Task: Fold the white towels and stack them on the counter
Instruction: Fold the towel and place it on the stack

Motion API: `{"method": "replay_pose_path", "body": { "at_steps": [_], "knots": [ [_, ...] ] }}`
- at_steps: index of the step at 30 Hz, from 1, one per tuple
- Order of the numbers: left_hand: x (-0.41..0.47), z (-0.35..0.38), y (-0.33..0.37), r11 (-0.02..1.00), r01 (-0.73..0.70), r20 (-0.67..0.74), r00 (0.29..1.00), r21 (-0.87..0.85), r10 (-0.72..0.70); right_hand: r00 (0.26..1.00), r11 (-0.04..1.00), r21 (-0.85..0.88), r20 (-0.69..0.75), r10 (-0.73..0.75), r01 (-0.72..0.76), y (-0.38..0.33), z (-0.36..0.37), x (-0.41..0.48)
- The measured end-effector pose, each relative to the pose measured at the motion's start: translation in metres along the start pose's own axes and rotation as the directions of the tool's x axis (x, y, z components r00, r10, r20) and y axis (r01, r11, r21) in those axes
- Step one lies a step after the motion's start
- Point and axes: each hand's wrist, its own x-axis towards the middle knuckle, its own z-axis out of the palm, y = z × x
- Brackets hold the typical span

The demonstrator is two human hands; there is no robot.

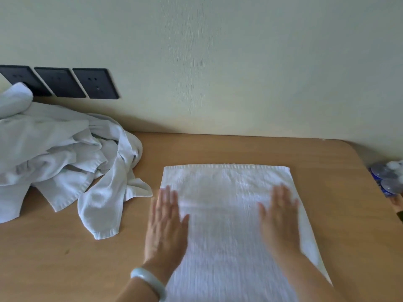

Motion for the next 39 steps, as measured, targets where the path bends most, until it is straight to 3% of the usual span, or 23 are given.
{"method": "replay_pose_path", "body": {
  "at_steps": [1,3,6,8,11,14,17,19,21,26,29,31,33,36,37,39],
  "knots": [
    [0.012,0.003,0.017,0.994,-0.103,0.003,0.995,-0.030,0.103,0.988,0.986,0.062,-0.044,-0.151,0.154,-0.025,0.004,0.003],
    [0.032,0.015,0.038,0.966,-0.256,0.046,0.965,-0.040,0.257,0.913,0.903,0.165,0.028,-0.406,0.397,-0.064,0.020,0.004],
    [0.050,0.034,0.027,0.960,-0.281,0.114,0.954,0.009,0.278,0.819,0.826,0.152,0.120,-0.561,0.543,-0.058,0.038,0.028],
    [0.060,0.033,0.006,0.981,-0.184,0.120,0.977,0.055,0.176,0.855,0.867,0.058,0.143,-0.498,0.495,-0.017,0.042,0.052],
    [0.066,0.025,-0.020,0.997,0.032,0.122,0.992,0.067,-0.040,0.953,0.969,-0.025,0.190,-0.237,0.246,0.050,0.032,0.078],
    [0.071,0.018,-0.029,0.988,0.156,0.114,0.981,0.012,-0.156,0.972,0.990,-0.045,0.204,-0.120,0.132,0.079,0.026,0.088],
    [0.079,0.012,-0.010,0.996,0.072,0.074,0.994,0.049,-0.076,0.985,0.992,-0.066,0.143,-0.095,0.105,0.054,0.020,0.084],
    [0.081,0.018,0.008,0.990,-0.123,0.091,0.989,0.067,0.116,0.956,0.965,-0.021,0.146,-0.255,0.261,0.026,0.023,0.074],
    [0.086,0.025,0.010,0.976,-0.204,0.163,0.968,0.074,0.190,0.896,0.917,0.025,0.206,-0.394,0.397,0.014,0.028,0.068],
    [0.100,0.023,-0.010,0.986,-0.019,0.254,0.967,0.165,-0.024,0.960,0.991,-0.063,0.263,-0.100,0.120,0.058,0.026,0.096],
    [0.100,0.014,-0.005,0.991,0.010,0.276,0.960,0.137,-0.048,0.944,0.995,-0.098,0.325,0.054,-0.023,0.066,0.018,0.099],
    [0.084,0.004,0.007,0.994,0.003,0.236,0.971,0.110,-0.029,0.955,0.993,-0.048,0.273,0.115,-0.105,0.048,0.003,0.085],
    [0.047,-0.002,0.025,0.979,-0.189,0.168,0.970,0.079,0.174,0.983,0.997,0.055,0.169,-0.070,0.061,0.024,-0.012,0.050],
    [-0.032,0.002,0.043,0.884,-0.468,0.165,0.871,-0.016,0.464,0.860,0.880,0.129,0.187,-0.474,0.457,0.001,-0.015,-0.039],
    [-0.052,0.004,0.041,0.871,-0.490,0.179,0.854,-0.038,0.489,0.836,0.861,0.125,0.205,-0.509,0.494,0.005,-0.012,-0.065],
    [-0.080,0.010,0.028,0.884,-0.467,0.201,0.864,-0.027,0.462,0.876,0.900,0.085,0.210,-0.435,0.427,0.027,-0.005,-0.099]
  ]
}}
